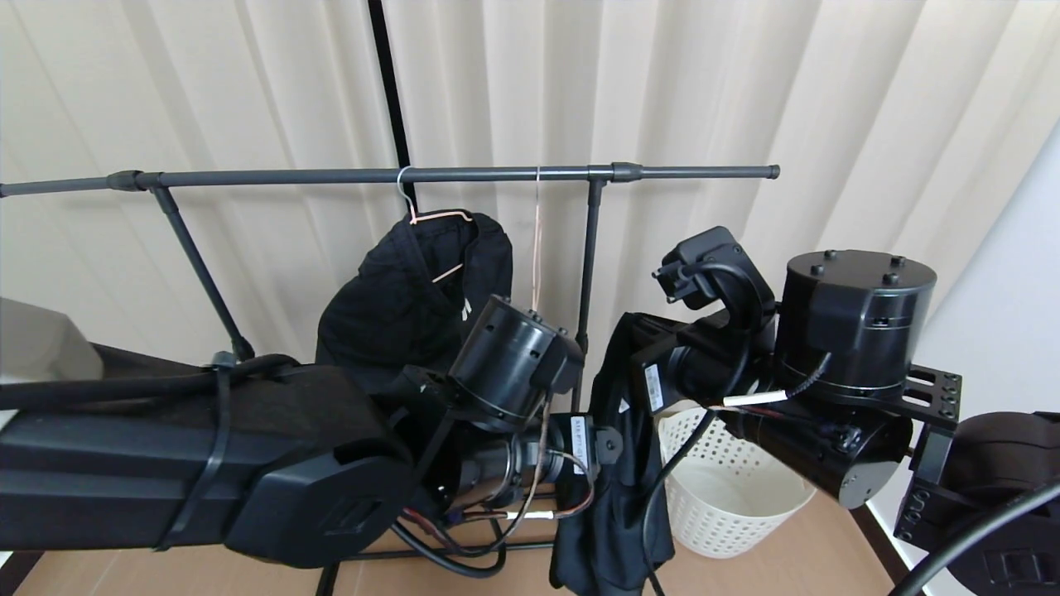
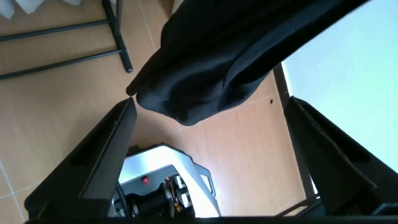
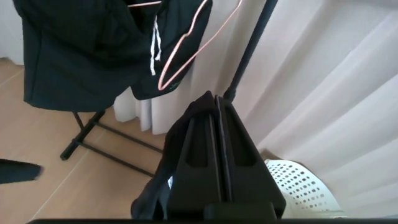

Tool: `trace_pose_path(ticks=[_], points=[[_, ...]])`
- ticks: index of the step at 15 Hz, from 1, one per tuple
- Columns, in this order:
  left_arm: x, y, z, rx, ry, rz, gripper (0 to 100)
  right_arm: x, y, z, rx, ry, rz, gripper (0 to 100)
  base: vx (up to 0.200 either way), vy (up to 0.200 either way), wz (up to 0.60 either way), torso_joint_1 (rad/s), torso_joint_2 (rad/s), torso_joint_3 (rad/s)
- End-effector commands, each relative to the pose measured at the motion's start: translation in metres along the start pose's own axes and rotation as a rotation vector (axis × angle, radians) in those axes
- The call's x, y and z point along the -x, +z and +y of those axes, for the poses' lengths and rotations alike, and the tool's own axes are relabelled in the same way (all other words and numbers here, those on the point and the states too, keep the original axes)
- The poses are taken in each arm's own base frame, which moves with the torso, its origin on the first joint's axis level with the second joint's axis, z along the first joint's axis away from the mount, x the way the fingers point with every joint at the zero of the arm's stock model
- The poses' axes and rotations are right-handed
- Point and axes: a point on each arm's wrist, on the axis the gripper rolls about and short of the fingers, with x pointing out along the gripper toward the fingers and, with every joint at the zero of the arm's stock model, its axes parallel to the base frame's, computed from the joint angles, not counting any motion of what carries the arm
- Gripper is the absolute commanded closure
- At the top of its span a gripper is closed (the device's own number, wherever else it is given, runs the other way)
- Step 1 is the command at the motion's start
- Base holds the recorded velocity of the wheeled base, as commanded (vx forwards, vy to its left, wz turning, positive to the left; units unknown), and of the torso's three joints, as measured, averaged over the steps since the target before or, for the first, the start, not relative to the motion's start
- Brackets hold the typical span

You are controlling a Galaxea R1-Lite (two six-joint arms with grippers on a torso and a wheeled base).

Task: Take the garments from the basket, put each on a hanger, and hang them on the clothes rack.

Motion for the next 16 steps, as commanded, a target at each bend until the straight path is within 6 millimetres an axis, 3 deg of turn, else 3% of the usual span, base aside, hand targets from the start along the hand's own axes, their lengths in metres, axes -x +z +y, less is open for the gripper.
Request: trace_pose_path(ticks=[1, 6, 9, 16], points=[[-0.017, 0.000, -0.006, -0.005, 0.003, 0.008, 0, 0.004, 0.000, 0.003, 0.002, 0.012, -0.003, 100, 0.000, 0.000, 0.00, 0.000, 0.00, 0.000], [-0.034, 0.000, -0.005, -0.009, 0.097, -0.043, 0, 0.006, -0.001, 0.006, 0.006, 0.025, -0.001, 100, 0.000, 0.000, 0.00, 0.000, 0.00, 0.000], [-0.055, -0.001, -0.005, -0.014, 0.168, -0.068, 0, 0.008, -0.003, 0.008, 0.010, 0.010, 0.007, 100, 0.000, 0.000, 0.00, 0.000, 0.00, 0.000], [-0.061, 0.007, 0.014, 0.001, 0.216, -0.071, 0, 0.017, 0.007, 0.002, -0.005, 0.001, -0.029, 100, 0.000, 0.000, 0.00, 0.000, 0.00, 0.000]])
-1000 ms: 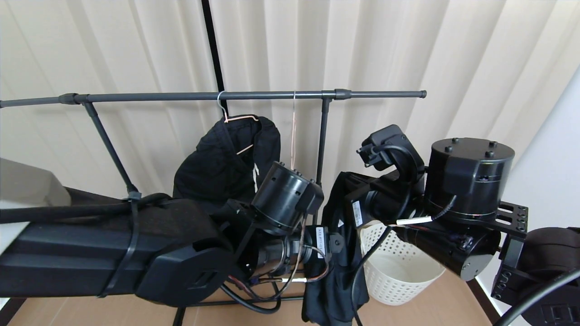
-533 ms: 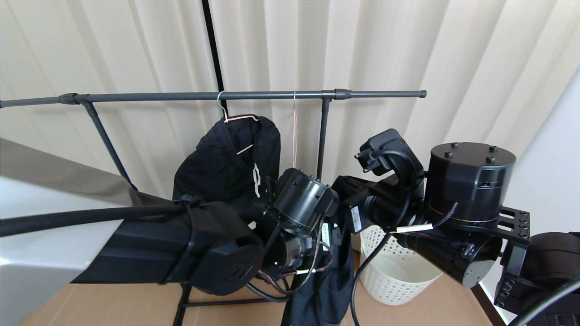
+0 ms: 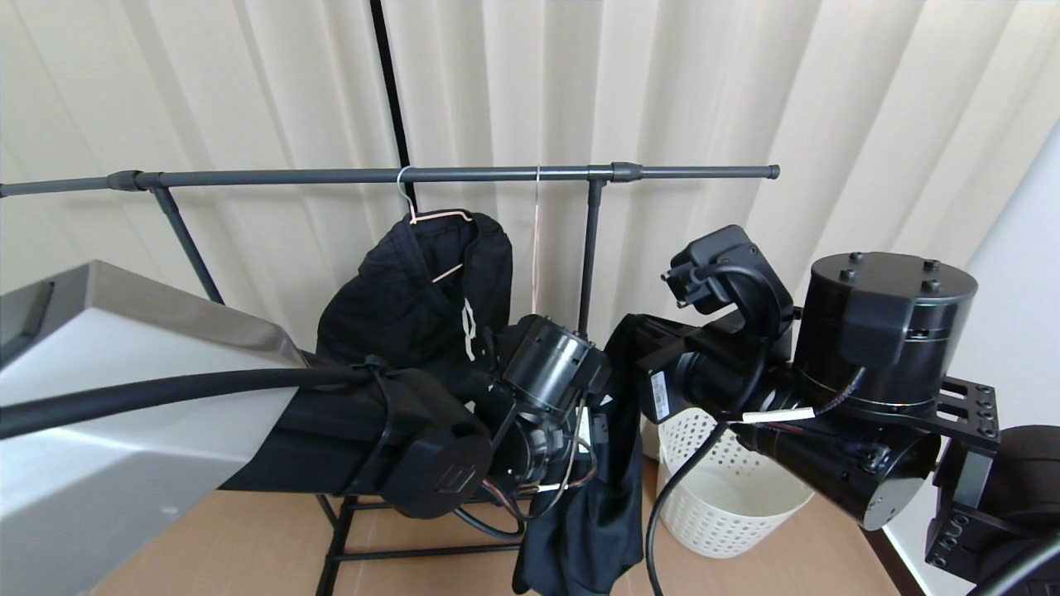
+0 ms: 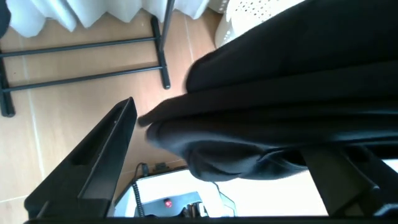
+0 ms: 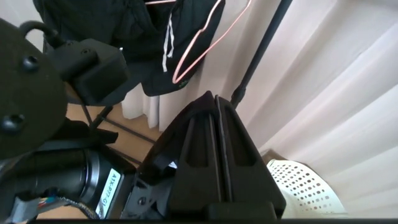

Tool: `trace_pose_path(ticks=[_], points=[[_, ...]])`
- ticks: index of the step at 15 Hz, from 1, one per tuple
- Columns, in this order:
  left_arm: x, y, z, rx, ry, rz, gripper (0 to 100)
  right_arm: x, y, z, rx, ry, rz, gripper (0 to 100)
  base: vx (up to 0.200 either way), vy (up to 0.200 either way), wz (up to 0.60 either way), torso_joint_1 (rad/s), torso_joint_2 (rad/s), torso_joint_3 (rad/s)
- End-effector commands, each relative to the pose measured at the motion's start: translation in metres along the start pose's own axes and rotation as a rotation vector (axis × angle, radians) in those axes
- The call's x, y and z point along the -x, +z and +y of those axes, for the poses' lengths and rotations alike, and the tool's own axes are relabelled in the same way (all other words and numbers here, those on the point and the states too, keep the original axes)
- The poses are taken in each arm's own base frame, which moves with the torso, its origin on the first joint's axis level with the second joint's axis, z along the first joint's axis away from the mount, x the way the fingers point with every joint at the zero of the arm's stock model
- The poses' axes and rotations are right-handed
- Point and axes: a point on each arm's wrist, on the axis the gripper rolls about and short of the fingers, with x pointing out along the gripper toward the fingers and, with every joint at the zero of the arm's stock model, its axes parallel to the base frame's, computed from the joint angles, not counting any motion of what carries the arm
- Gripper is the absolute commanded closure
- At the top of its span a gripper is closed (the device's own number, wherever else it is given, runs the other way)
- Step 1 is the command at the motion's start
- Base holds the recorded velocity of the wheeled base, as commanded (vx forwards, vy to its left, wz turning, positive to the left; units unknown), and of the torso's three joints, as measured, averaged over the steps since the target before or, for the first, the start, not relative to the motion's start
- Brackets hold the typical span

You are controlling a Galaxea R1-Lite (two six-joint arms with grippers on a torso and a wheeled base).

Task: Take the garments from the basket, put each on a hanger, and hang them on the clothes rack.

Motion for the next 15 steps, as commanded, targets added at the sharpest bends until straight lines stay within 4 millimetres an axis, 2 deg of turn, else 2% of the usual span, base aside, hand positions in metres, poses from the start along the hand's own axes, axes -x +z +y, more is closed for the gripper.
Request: trace_pose_path(ticks=[1, 10, 15], points=[[-0.005, 0.000, 0.004, 0.001, 0.014, 0.004, 0, 0.006, 0.005, -0.003, -0.008, -0.002, -0.020, 100, 0.000, 0.000, 0.00, 0.000, 0.00, 0.000], [-0.009, -0.003, 0.008, -0.016, 0.044, 0.011, 0, 0.011, 0.012, -0.012, -0.020, -0.022, -0.043, 100, 0.000, 0.000, 0.00, 0.000, 0.00, 0.000], [0.002, -0.012, 0.014, -0.030, 0.075, -0.010, 0, 0.010, 0.012, -0.018, -0.023, -0.042, -0.044, 100, 0.000, 0.000, 0.00, 0.000, 0.00, 0.000]])
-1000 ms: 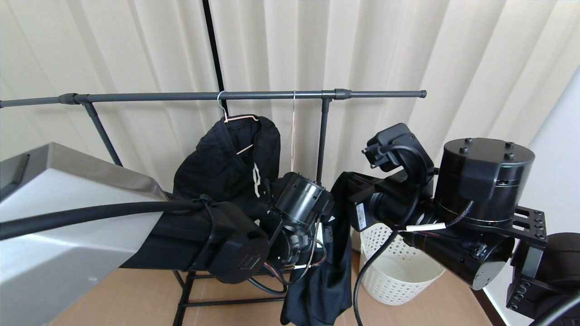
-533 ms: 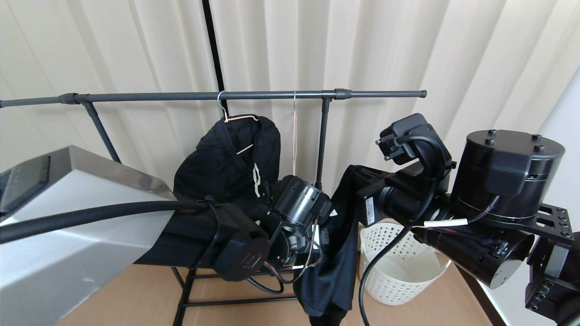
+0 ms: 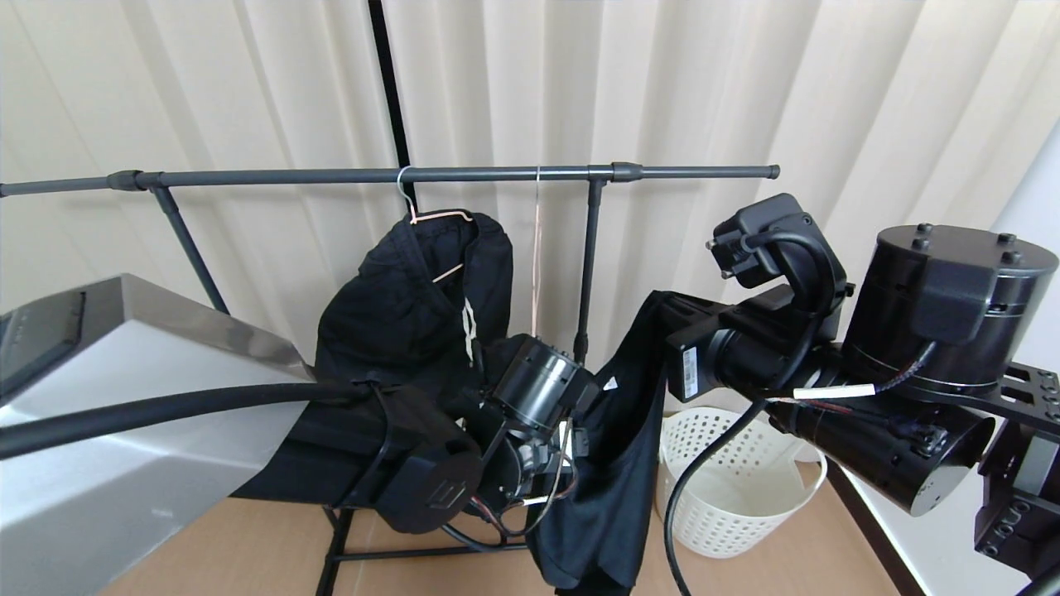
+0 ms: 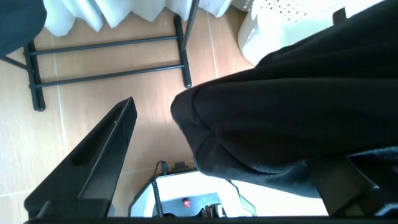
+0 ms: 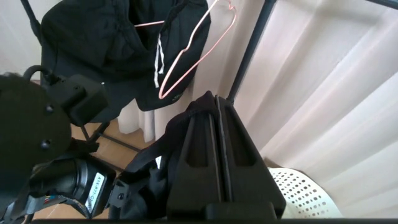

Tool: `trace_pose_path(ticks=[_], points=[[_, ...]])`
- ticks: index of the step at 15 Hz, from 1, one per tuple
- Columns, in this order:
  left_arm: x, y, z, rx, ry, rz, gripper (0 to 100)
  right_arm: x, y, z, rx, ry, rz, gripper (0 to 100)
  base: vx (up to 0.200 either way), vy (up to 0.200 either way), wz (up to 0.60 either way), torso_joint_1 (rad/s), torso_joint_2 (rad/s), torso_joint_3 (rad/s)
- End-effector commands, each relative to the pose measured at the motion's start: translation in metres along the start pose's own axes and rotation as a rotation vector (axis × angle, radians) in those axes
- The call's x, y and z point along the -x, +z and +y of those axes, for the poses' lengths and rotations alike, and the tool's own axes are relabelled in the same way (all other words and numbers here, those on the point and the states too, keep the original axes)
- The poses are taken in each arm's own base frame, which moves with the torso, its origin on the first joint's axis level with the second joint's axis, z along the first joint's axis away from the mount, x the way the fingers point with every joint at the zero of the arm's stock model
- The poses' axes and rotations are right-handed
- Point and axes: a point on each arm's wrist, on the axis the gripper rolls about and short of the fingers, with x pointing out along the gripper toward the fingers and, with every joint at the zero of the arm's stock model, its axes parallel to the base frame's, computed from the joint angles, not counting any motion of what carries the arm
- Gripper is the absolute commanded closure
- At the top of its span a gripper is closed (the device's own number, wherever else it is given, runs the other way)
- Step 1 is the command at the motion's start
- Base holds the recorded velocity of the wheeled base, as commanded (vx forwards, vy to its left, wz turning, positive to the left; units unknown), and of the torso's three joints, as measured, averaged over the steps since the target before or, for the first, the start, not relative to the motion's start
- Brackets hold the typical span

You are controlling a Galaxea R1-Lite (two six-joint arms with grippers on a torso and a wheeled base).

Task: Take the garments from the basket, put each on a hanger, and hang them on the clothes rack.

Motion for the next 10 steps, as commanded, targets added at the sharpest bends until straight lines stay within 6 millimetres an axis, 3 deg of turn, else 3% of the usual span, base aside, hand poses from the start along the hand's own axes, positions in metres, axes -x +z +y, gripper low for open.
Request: trace_pose_path(ticks=[1, 4, 10], points=[[0.013, 0.000, 0.001, -0.002, -0.013, -0.008, 0, -0.001, 0.000, -0.003, -0.001, -0.010, 0.000, 100, 0.000, 0.000, 0.00, 0.000, 0.00, 0.000], [0.027, 0.000, 0.001, -0.010, -0.032, -0.019, 0, -0.006, 0.000, -0.010, -0.005, -0.033, 0.002, 100, 0.000, 0.000, 0.00, 0.000, 0.00, 0.000], [0.036, 0.000, 0.002, -0.013, -0.033, -0.030, 0, -0.011, 0.001, -0.020, -0.012, -0.067, 0.001, 100, 0.000, 0.000, 0.00, 0.000, 0.00, 0.000]])
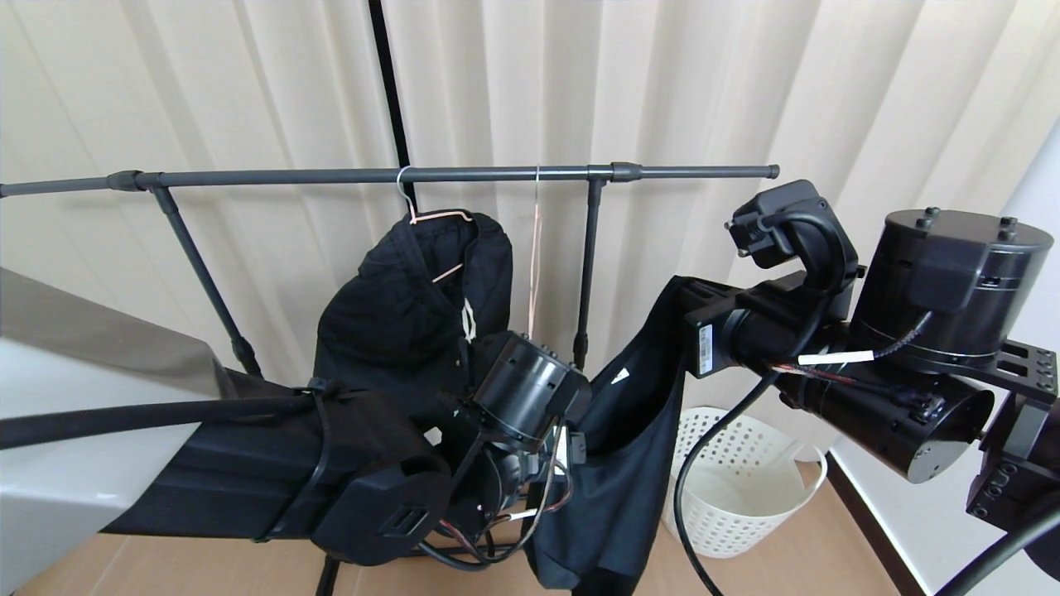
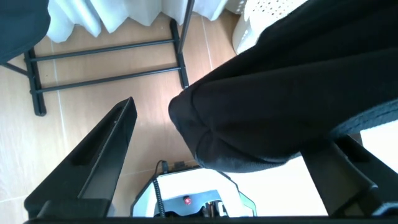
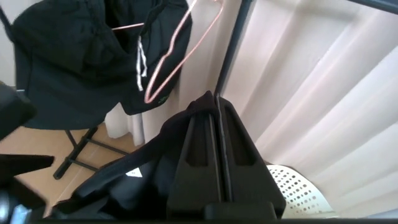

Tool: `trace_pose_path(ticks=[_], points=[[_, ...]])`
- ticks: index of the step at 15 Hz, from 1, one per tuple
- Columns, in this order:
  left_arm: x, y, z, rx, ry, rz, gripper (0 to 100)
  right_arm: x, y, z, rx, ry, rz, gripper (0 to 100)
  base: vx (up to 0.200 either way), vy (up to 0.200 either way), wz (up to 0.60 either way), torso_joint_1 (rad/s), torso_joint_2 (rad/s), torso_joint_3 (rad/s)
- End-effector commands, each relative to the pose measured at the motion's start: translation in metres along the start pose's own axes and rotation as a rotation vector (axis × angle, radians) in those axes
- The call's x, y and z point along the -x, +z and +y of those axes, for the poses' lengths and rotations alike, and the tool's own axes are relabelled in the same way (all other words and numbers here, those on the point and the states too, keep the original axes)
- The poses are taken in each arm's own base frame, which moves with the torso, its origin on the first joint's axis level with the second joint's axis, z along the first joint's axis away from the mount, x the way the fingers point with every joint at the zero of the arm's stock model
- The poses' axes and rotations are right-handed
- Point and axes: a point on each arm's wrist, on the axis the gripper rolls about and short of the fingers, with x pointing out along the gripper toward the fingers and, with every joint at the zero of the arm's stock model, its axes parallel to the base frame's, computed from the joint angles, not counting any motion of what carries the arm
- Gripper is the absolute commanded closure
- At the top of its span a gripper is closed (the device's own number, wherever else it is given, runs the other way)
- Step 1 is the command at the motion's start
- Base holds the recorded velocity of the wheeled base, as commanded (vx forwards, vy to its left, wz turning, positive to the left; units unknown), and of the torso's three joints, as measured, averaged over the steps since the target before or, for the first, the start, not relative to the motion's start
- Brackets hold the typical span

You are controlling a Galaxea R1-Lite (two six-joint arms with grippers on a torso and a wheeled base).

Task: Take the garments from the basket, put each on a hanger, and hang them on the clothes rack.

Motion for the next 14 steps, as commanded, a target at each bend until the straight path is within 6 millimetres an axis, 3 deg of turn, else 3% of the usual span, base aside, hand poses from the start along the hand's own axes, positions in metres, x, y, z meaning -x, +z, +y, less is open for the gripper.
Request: trace_pose_path(ticks=[1, 10, 11, 14], points=[[0.005, -0.001, 0.001, -0.002, -0.004, -0.002, 0, -0.002, -0.001, -0.002, 0.000, -0.007, 0.003, 100, 0.000, 0.000, 0.00, 0.000, 0.00, 0.000], [0.007, -0.004, 0.003, -0.007, 0.001, 0.003, 0, -0.005, 0.000, -0.009, -0.005, -0.035, 0.001, 100, 0.000, 0.000, 0.00, 0.000, 0.00, 0.000], [0.013, -0.002, 0.003, -0.006, -0.010, -0.007, 100, -0.005, 0.001, -0.010, -0.006, -0.037, 0.000, 100, 0.000, 0.000, 0.00, 0.000, 0.00, 0.000], [0.025, 0.006, 0.004, -0.007, -0.029, -0.038, 100, -0.011, -0.004, -0.015, 0.000, -0.059, 0.017, 100, 0.000, 0.000, 0.00, 0.000, 0.00, 0.000]])
